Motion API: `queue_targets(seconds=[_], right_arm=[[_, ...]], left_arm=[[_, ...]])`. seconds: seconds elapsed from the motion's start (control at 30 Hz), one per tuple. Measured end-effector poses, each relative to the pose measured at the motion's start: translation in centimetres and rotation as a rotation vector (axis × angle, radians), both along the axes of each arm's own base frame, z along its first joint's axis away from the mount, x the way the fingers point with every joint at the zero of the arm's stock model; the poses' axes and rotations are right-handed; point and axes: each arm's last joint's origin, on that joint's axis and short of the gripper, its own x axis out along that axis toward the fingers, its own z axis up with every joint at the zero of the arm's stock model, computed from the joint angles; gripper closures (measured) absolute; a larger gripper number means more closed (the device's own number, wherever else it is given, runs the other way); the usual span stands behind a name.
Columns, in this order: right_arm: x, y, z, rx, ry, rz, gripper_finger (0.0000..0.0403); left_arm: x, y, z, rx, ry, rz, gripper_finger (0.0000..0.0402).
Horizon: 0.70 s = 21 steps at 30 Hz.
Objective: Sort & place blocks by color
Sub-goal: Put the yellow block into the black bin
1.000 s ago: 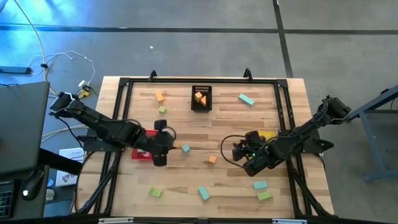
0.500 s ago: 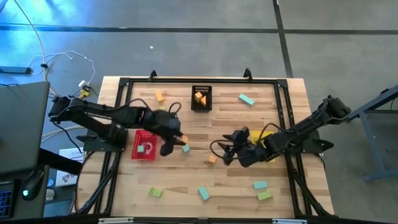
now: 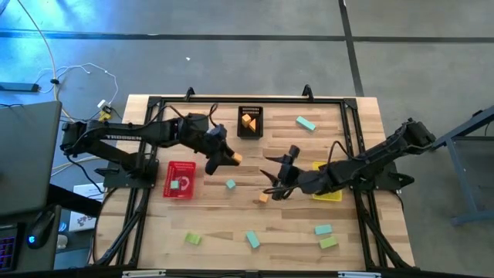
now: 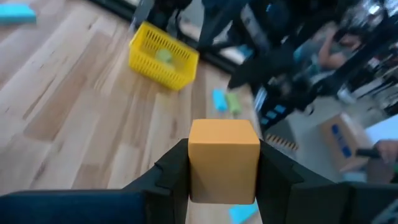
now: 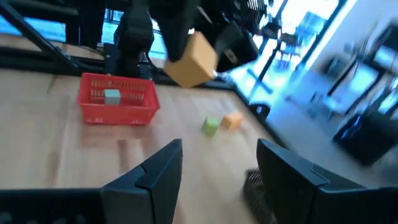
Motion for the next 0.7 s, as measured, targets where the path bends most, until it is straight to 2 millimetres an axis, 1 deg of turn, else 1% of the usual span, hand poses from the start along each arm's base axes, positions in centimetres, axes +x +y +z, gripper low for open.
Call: queue_targets(seconds=[0.2, 0.33, 0.4, 0.57, 0.7], right_arm=[[0.7, -0.5, 1.3, -0.205, -0.015, 0.104, 0.0210], [1.0, -1.2, 2.1, -0.303, -0.043, 0.101, 0.0210], [1.2, -1.6, 2.3, -0.334, -0.056, 0.116, 0.0210], [1.6, -2.5, 2.8, -0.392, -0.089, 0.215, 0.0210], [1.8, -3.0, 3.1, -0.439, -0.102, 0.218, 0.0210]], left_arm=[[0.4, 0.2, 1.1, -0.033, -0.110, 0.023, 0.0291], [0.6, 0.2, 1.6, -0.057, -0.162, 0.034, 0.0289], [0.6, 0.2, 1.9, -0.065, -0.189, 0.037, 0.0289], [0.8, 0.2, 2.7, -0.096, -0.270, 0.045, 0.0289], [0.8, 0.2, 2.8, -0.104, -0.276, 0.048, 0.0289]])
